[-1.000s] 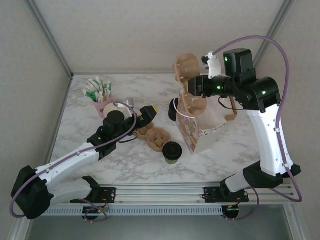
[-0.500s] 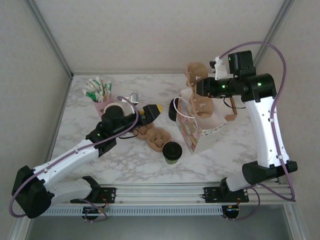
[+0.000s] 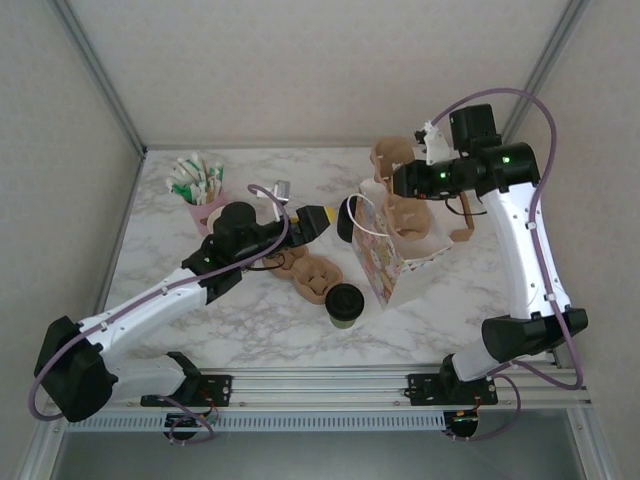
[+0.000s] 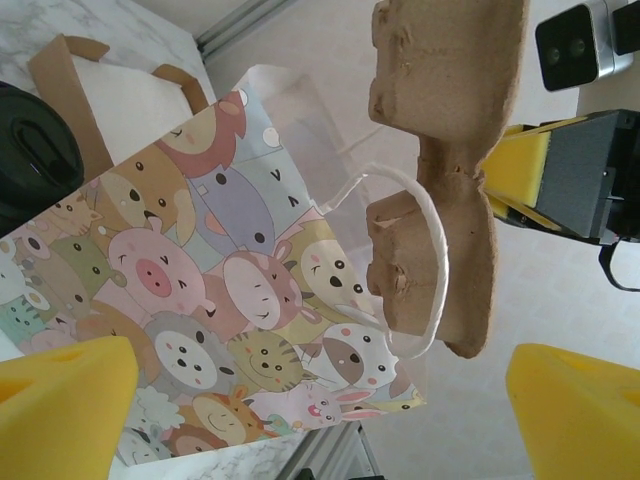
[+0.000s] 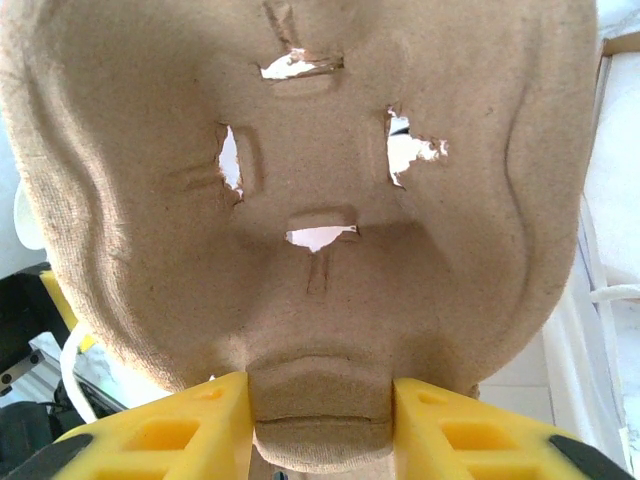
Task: Pack the takeout coffee
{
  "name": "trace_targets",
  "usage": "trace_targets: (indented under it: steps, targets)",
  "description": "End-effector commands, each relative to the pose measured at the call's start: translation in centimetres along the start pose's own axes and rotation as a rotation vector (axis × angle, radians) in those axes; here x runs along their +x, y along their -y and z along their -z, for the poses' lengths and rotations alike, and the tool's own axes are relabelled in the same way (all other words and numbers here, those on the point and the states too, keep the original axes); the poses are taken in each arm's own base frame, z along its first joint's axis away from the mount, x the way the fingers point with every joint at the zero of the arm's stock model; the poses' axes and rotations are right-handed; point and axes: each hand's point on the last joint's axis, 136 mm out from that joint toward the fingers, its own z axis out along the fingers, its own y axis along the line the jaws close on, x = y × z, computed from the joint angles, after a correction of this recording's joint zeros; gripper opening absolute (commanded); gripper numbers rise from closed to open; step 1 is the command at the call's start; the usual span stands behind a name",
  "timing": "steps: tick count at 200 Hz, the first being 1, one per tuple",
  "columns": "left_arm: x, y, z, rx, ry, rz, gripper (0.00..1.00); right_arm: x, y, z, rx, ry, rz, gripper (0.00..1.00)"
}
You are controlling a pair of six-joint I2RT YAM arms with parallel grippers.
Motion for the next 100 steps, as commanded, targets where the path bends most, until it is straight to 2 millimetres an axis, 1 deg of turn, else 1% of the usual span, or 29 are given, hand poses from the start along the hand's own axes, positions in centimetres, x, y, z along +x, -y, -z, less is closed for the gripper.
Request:
trace_targets:
  steps: [1, 29, 74, 100]
  targets:
    - [-0.5, 2.7, -0.4, 0.079, -0.002, -0.036, 0.95, 0.6, 0.5, -0.6, -0.001, -0.030, 0.014, 0.38]
    - [-0.3, 2.7, -0.7, 0.079, -0.009, -0.037, 0.94, 1.3, 1.0, -0.8, 0.017, -0.040, 0.013, 0.38]
    - [-0.1, 2.6, -1.5, 0.076, -0.026, -0.033, 0.94, 2.1, 2.3, -0.8, 0.082, -0.056, 0.005, 0.38]
    - [0.0, 2.6, -1.9, 0.077, -0.033, -0.034, 0.94, 2.2, 2.3, -0.6, 0.087, -0.052, 0.008, 0.38]
